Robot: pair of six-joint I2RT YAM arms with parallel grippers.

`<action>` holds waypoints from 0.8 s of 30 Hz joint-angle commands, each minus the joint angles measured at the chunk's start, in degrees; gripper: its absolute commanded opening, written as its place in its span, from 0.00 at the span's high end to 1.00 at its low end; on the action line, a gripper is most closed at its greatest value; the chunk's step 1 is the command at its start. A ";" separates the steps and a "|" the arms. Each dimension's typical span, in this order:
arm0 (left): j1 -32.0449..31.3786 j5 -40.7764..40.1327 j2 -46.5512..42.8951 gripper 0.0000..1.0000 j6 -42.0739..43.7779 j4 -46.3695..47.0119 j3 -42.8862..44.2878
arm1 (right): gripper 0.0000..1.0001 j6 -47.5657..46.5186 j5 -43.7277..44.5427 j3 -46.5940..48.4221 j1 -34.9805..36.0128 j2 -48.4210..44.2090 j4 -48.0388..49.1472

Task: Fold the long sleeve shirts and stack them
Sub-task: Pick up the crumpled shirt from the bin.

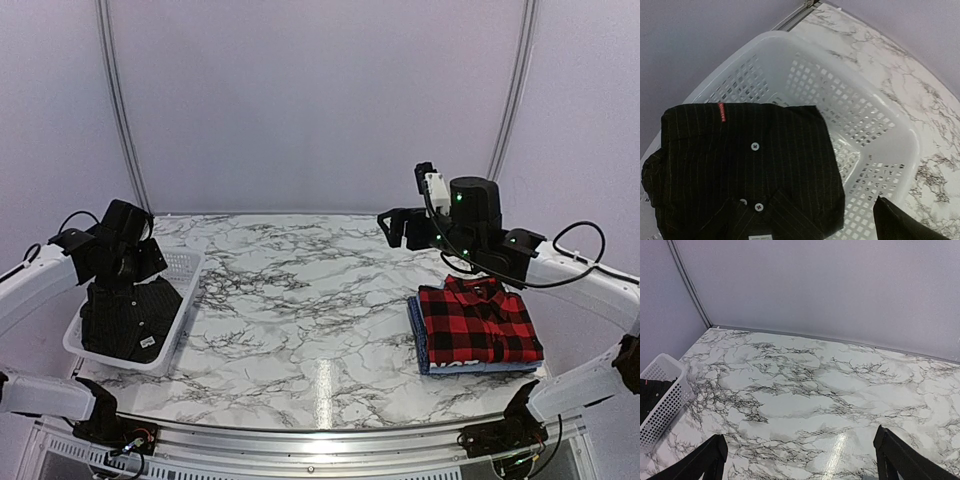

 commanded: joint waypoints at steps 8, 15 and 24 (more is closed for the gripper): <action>10.59 6.14 9.64 0.01 -3.59 0.50 -9.30 | 0.02 -0.42 -5.14 -1.88 -0.33 -0.64 3.96; 12.63 9.80 15.08 0.07 -4.48 7.79 -13.70 | 0.02 -0.38 -5.42 -2.80 -0.29 -1.26 4.57; 13.26 11.00 16.60 0.75 -3.80 12.63 -15.97 | 0.01 -0.23 -6.65 -3.02 -0.34 -1.97 4.50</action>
